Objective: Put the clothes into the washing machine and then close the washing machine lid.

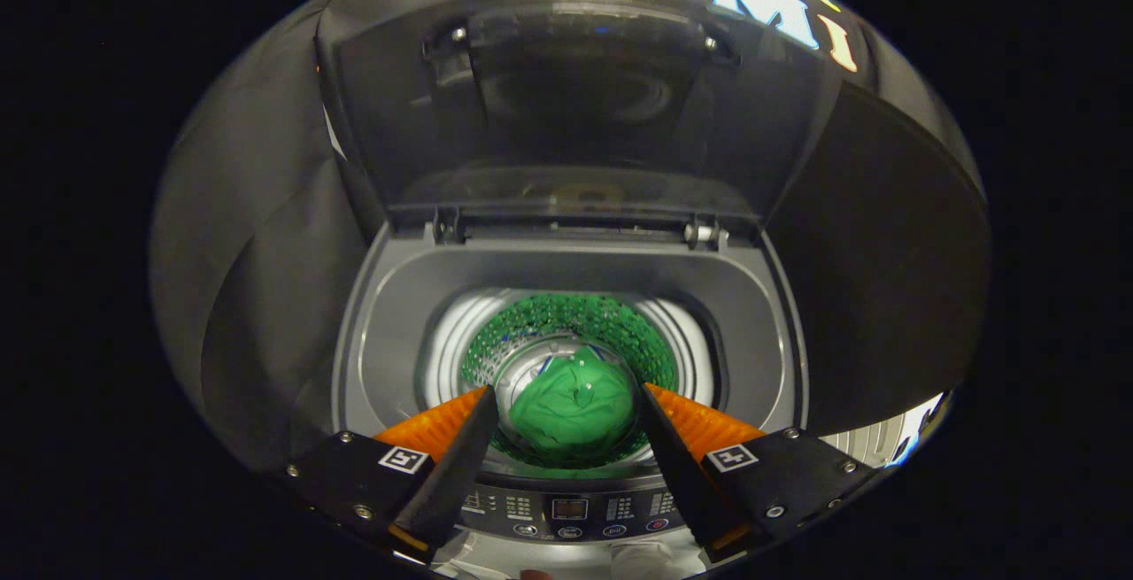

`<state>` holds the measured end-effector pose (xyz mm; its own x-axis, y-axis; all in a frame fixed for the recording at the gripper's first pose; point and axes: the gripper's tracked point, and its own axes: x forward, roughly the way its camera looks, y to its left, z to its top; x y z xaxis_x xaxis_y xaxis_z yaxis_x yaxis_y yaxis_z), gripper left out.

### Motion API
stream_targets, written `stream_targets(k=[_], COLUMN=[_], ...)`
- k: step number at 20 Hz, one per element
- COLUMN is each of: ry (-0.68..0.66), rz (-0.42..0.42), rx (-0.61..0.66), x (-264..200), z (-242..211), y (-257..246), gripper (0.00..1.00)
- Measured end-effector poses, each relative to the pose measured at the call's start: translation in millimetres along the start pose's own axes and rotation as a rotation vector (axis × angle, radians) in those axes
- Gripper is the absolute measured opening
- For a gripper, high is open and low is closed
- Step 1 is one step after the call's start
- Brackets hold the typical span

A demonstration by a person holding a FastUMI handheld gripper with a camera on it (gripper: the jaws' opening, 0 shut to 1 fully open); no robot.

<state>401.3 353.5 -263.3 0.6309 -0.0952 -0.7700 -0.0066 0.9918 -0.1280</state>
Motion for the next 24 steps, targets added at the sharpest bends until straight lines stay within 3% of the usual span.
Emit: stream_targets(k=[9, 14, 20, 24], ry=[-0.236, -0.372, -0.444, -0.449], rz=[-0.038, -0.029, -0.032, -0.026], rx=[0.050, 0.071, 0.085, 0.113], x=[-100.8, -133.9, -127.7, -99.4], z=[110.8, 169.1, 225.9, 258.8], y=[-5.7, -7.1, -23.3, -37.8], gripper=[0.98, 0.98, 0.98, 0.98])
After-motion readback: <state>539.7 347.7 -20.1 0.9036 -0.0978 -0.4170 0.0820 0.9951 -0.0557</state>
